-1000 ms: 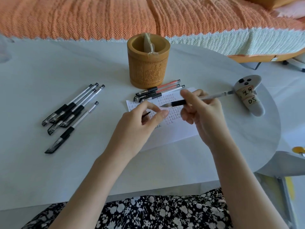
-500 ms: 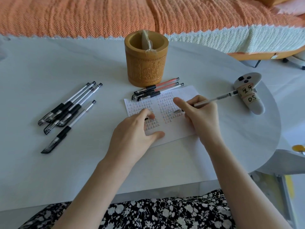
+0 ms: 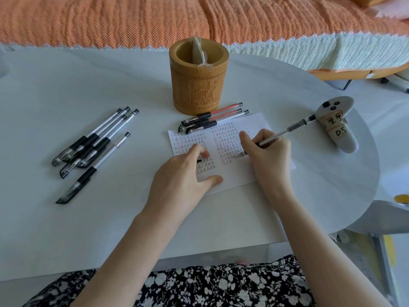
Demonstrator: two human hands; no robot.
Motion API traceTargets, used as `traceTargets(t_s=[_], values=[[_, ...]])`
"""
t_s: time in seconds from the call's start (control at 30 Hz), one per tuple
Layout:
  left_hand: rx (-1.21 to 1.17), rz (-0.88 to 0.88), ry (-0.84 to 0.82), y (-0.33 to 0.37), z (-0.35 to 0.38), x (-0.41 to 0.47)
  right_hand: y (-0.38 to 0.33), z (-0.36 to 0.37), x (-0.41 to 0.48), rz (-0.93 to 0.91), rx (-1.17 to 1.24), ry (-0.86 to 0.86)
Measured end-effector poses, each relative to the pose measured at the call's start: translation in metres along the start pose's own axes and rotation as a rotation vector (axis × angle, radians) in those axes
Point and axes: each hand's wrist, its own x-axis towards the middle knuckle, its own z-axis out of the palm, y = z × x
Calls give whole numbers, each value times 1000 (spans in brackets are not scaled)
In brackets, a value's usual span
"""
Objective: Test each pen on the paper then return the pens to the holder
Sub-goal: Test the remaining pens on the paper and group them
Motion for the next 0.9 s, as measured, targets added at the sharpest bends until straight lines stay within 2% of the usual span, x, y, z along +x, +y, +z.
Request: traceTargets(t_s=[0.9], values=[[31, -16, -10, 0, 1, 1, 2, 5, 0, -50, -52, -10]])
